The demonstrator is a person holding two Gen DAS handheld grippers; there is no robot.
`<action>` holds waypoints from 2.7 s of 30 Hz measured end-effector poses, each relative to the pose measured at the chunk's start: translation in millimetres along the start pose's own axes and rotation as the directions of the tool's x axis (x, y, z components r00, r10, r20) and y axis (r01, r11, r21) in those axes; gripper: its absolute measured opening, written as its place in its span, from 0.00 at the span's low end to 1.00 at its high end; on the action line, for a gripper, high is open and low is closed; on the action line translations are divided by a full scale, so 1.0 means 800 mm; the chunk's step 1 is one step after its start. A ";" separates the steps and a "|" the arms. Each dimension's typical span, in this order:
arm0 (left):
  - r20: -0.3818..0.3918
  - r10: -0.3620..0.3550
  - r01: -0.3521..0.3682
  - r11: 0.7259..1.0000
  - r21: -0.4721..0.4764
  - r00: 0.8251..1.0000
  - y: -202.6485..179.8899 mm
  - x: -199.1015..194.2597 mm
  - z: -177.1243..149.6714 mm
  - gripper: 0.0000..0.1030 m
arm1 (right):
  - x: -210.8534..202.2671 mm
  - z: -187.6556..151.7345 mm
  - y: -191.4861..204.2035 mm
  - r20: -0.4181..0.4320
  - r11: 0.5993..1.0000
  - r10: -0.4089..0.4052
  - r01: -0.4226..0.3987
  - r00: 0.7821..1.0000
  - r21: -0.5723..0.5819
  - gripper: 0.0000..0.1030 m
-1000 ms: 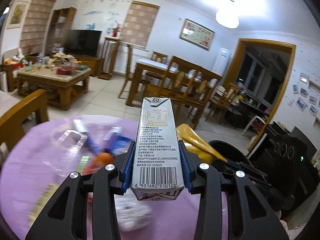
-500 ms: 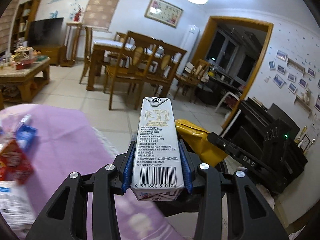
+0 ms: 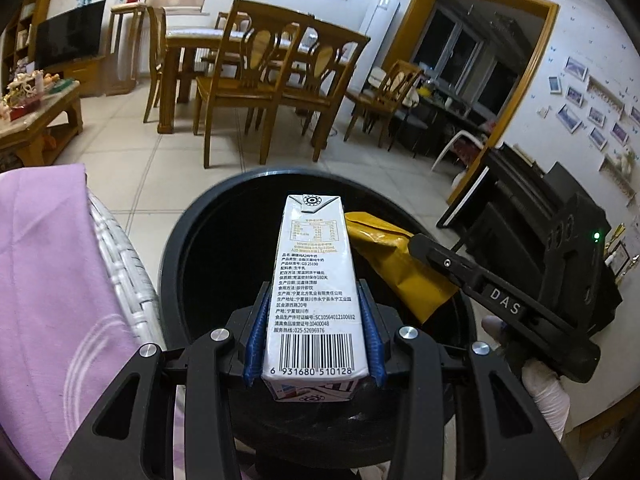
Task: Collect trash
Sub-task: 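Carry both items over the black bin and open both tools to drop them, then move both open tools back over the table, then grasp the green-lettered paper tube with the left tool while the right tool grasps the white foil packet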
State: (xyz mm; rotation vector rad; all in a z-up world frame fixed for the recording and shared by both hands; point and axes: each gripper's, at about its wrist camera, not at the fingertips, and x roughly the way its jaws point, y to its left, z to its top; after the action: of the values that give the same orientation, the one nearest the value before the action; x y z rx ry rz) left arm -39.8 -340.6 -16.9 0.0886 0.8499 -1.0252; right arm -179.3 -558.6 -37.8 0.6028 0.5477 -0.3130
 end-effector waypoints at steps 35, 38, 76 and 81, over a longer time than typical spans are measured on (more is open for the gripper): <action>-0.011 0.034 -0.034 0.999 0.026 0.999 -0.008 -0.026 -0.023 0.69 | 0.007 0.003 0.044 0.031 0.998 -0.021 0.023 0.999 -0.052 0.76; 0.037 0.062 -0.063 0.998 0.028 0.997 -0.001 -0.054 -0.028 0.80 | 0.002 0.002 0.053 0.040 0.998 -0.007 0.009 0.999 -0.064 0.78; -0.072 0.534 -0.536 0.819 -0.206 0.843 0.369 -0.312 -0.153 0.86 | 0.086 -0.191 0.524 -0.414 0.712 0.184 -0.412 0.891 -0.569 0.95; -0.100 0.486 -0.495 0.837 -0.234 0.868 0.390 -0.309 -0.160 0.86 | 0.108 -0.209 0.548 -0.410 0.694 0.128 -0.377 0.903 -0.613 0.95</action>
State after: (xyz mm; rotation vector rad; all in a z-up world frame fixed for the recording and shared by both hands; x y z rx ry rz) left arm 70.8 61.9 -38.9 0.1032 0.9230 -0.4254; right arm 13.6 -123.7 -5.3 -0.0086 0.8453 0.2816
